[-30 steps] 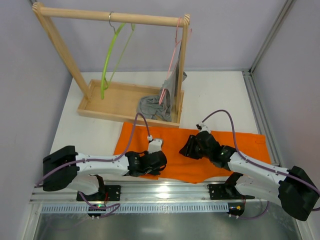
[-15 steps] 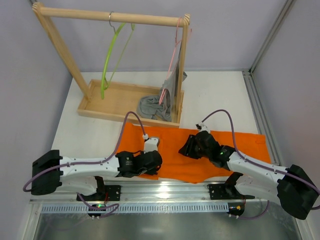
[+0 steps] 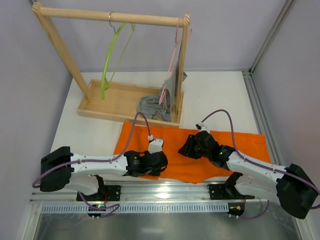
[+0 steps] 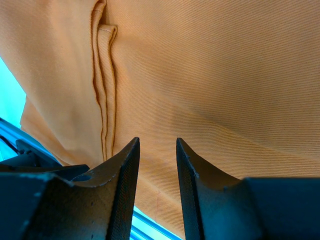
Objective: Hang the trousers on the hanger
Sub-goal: Fold the trousers
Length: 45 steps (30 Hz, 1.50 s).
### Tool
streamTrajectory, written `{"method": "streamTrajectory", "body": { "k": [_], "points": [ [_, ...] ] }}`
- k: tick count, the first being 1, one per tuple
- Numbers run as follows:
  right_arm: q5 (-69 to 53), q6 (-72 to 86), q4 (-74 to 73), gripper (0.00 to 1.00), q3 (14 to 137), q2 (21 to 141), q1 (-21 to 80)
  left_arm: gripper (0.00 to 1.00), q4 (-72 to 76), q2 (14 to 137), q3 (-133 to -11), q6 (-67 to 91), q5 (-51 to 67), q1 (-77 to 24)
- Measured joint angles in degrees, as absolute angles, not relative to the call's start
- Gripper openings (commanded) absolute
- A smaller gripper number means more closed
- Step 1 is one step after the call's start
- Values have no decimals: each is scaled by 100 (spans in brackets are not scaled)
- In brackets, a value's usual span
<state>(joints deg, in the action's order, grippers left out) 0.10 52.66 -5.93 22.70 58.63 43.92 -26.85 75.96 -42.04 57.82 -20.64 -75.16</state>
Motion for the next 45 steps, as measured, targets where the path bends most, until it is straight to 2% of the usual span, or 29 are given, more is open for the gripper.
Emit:
{"method": "streamTrajectory", "body": {
  "k": [15, 16, 17, 20, 25, 31, 39, 45],
  "points": [
    [8, 5266, -593, 39, 2270, 5850, 4392, 25, -2867, 8073, -4359, 5798, -2150, -7585],
    [8, 5266, -593, 39, 2270, 5850, 4392, 23, -2864, 8117, -4366, 5800, -2152, -7590],
    [8, 5266, -593, 39, 2268, 5850, 4392, 15, -2862, 8162, -4372, 5804, -2154, -7603],
    [8, 5266, -593, 39, 2248, 5850, 4392, 0, -2862, 8235, -4401, 5813, -2178, -7644],
    [-5, 5266, -587, 39, 2222, 5850, 4392, 0, -2993, 8226, -4488, 5808, -2252, -7719],
    [-290, 5249, -392, 48, 2222, 5850, 4392, 0, -3223, 7758, -4486, 5808, -2252, -7741],
    [-563, 5437, 174, 68, 2220, 6130, 4397, 0, -3105, 6997, -4165, 5876, -2154, -7756],
    [-615, 5848, 917, 69, 2169, 6657, 4648, 0, -2683, 6995, -3677, 6099, -1931, -7762]
  ]
}}
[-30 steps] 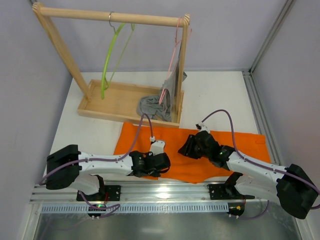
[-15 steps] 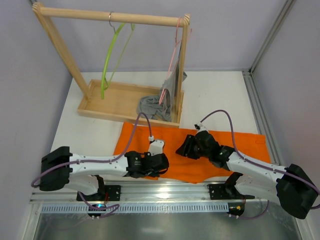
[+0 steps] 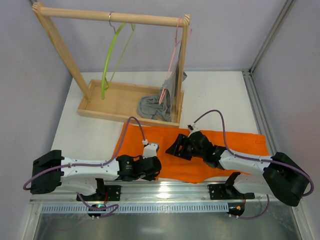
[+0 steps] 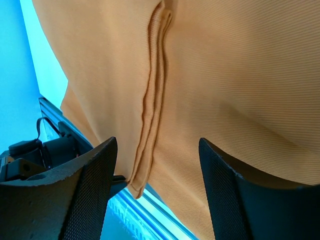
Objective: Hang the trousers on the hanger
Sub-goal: Fold the trousers
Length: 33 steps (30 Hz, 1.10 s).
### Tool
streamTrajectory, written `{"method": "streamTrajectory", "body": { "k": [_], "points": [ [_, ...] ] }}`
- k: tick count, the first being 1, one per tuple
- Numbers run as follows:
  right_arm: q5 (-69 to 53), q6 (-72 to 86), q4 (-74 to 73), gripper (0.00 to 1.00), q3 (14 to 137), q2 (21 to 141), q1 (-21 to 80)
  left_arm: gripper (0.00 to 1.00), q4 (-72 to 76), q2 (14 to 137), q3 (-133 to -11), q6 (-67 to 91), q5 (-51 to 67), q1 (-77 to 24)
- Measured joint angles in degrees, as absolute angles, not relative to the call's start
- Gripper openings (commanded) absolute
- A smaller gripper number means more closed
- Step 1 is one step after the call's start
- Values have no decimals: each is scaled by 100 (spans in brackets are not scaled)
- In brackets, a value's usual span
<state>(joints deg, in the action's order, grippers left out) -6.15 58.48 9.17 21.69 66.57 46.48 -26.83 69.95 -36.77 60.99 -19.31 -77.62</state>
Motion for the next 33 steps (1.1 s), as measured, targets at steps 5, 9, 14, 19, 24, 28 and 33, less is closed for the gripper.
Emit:
{"method": "streamTrajectory", "body": {
  "k": [5, 9, 14, 19, 24, 28, 33],
  "points": [
    [-451, 5986, 1162, 68, 2222, 7094, 4993, 0, -2467, 7048, -3588, 6182, -1857, -7800],
    [-318, 6038, 1269, 68, 2335, 7509, 5186, 0, -2377, 7050, -3579, 6265, -1839, -7824],
    [-139, 6064, 1369, 68, 2620, 7918, 5393, 0, -2399, 7048, -3573, 6383, -1844, -7861],
    [67, 6130, 1367, 65, 2893, 8228, 5583, 0, -2394, 6956, -3441, 6543, -1841, -7865],
    [346, 6226, 1278, 64, 3142, 8486, 5767, 0, -2383, 6847, -3317, 6663, -1844, -7870],
    [635, 6307, 1007, 61, 3444, 8676, 5999, 0, -2381, 6842, -3306, 6729, -1848, -7870],
    [908, 6420, 679, 52, 3739, 8890, 6152, 1, -2381, 6838, -3306, 6759, -1879, -7872]
  ]
}}
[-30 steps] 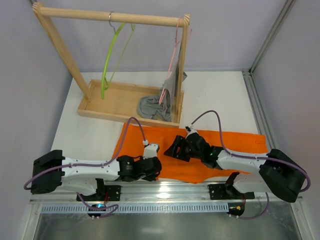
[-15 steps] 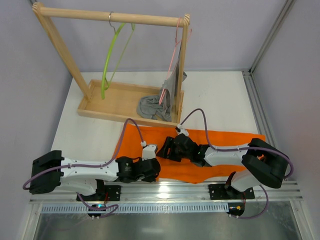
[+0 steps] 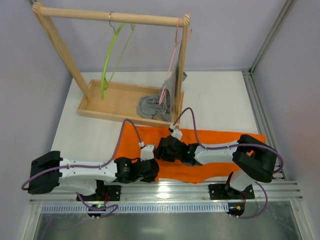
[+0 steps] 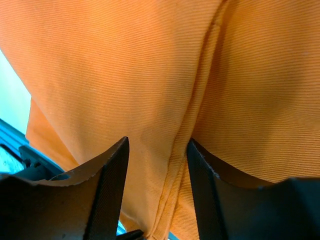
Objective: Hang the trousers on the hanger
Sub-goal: Fold the trousers
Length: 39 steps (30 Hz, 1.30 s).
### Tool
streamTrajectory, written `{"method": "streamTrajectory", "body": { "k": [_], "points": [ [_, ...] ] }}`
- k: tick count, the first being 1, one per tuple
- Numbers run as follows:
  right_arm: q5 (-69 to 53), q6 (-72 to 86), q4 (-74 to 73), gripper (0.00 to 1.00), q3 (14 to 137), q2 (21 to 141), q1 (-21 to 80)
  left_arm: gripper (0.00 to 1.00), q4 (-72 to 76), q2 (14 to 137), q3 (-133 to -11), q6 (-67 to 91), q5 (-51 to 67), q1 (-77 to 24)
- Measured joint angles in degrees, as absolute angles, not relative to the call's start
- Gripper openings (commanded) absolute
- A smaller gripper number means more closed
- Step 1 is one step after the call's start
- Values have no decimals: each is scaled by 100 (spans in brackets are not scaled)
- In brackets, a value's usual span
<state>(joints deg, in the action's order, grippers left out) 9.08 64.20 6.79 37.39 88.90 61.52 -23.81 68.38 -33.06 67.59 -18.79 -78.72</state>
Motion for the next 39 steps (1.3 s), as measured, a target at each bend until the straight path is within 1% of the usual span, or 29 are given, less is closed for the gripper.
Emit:
{"method": "streamTrajectory", "body": {
  "k": [1, 2, 3, 5, 6, 10, 11, 12, 14, 16, 18, 21, 24, 26, 28, 32, 39],
  "points": [
    [950, 6442, 637, 47, 3765, 8914, 6163, 1, -2381, 6831, -3306, 6761, -1894, -7874],
    [987, 6460, 589, 30, 3798, 8941, 6171, 1, -2381, 6827, -3306, 6764, -1907, -7874],
    [1020, 6442, 545, 23, 3824, 8971, 6178, 3, -2383, 6823, -3306, 6766, -1916, -7874],
    [1066, 6482, 469, 8, 3879, 9094, 6187, 15, -2434, 6820, -3354, 6751, -1957, -7876],
    [1074, 6473, 427, 4, 3924, 9133, 6189, 27, -2491, 6820, -3426, 6742, -1994, -7876],
    [1094, 6169, -21, 4, 4158, 9111, 6193, 35, -2853, 6834, -3951, 6705, -2196, -7881],
    [1096, 6073, -172, 4, 4204, 9056, 6193, 39, -2912, 6818, -4112, 6683, -2276, -7878],
    [1107, 5946, -432, 4, 4274, 8949, 6193, 47, -3026, 6796, -4270, 6657, -2353, -7878],
    [1164, 5712, -928, 4, 4322, 8578, 6184, 52, -3242, 6718, -4589, 6519, -2499, -7870],
    [1295, 5483, -1625, 4, 4353, 7905, 6141, 57, -3496, 6632, -4950, 6386, -2641, -7822],
    [1293, 5280, -2176, 4, 4397, 7279, 5979, 58, -3667, 6499, -5242, 6230, -2744, -7706],
    [1186, 4963, -2976, 4, 4427, 6353, 5419, 59, -3774, 6246, -5430, 6012, -2768, -7415],
    [1109, 4654, -3719, 4, 4442, 5686, 4532, 61, -3889, 6066, -5428, 5804, -2711, -7008],
    [1004, 4449, -4128, 4, 4449, 5450, 4060, 63, -3889, 6018, -5367, 5695, -2639, -6742],
    [991, 4254, -4600, 4, 4493, 5347, 3618, 64, -3846, 5972, -5181, 5607, -2515, -6440],
    [1072, 4018, -5253, 4, 4650, 5389, 3118, 66, -3688, 5953, -4624, 5494, -2064, -5870],
    [1138, 3680, -5625, 4, 4685, 5557, 2104, 68, -3465, 6066, -4226, 5367, -1455, -5175]
  ]
}}
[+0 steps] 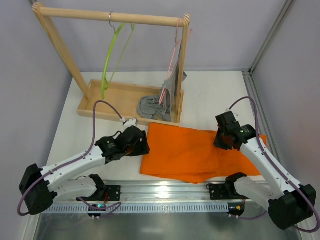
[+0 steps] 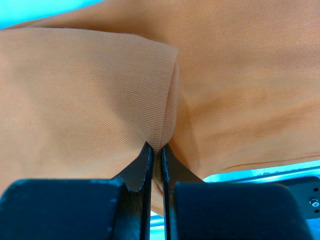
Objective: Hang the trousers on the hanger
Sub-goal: Fold the trousers
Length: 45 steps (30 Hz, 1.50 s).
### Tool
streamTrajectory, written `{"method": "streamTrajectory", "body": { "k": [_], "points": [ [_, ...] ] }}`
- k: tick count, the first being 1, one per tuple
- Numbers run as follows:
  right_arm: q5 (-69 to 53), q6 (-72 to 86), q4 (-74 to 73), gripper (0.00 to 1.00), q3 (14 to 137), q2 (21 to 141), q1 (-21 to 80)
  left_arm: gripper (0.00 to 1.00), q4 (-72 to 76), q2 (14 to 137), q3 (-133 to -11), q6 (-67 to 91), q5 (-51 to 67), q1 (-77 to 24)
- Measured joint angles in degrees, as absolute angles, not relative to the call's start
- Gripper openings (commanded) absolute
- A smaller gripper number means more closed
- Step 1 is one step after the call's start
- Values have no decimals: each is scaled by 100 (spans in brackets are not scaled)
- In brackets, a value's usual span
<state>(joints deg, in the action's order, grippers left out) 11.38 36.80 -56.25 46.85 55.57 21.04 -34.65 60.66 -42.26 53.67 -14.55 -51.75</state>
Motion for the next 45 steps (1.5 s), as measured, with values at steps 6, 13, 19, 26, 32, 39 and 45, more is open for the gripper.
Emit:
{"method": "streamTrajectory", "body": {
  "k": [6, 13, 19, 26, 32, 39, 45],
  "points": [
    [902, 3470, -5489, 4, 4696, 5898, 1857, 68, -2961, 6464, -3940, 5258, -978, -4648],
    [768, 3288, -5380, 4, 4707, 5940, 1824, 68, -2458, 6930, -3592, 5203, -368, -4368],
    [631, 3179, -5277, 4, 4703, 5937, 1820, 63, -2263, 7205, -3597, 5196, -309, -4368],
    [156, 3155, -4954, 4, 4528, 5883, 1820, 1, -2095, 7607, -3601, 5192, -123, -4296],
    [-666, 3192, -4248, 13, 3992, 5813, 1905, 1, -2519, 7511, -3664, 5183, -178, -3905],
    [-1485, 3328, -3382, 52, 3597, 5929, 2408, 1, -3645, 6995, -3739, 5019, -904, -3330],
    [-1391, 3581, -3273, 70, 3533, 5651, 2475, 0, -3988, 6888, -3736, 5054, -1153, -3168]
  ]
}}
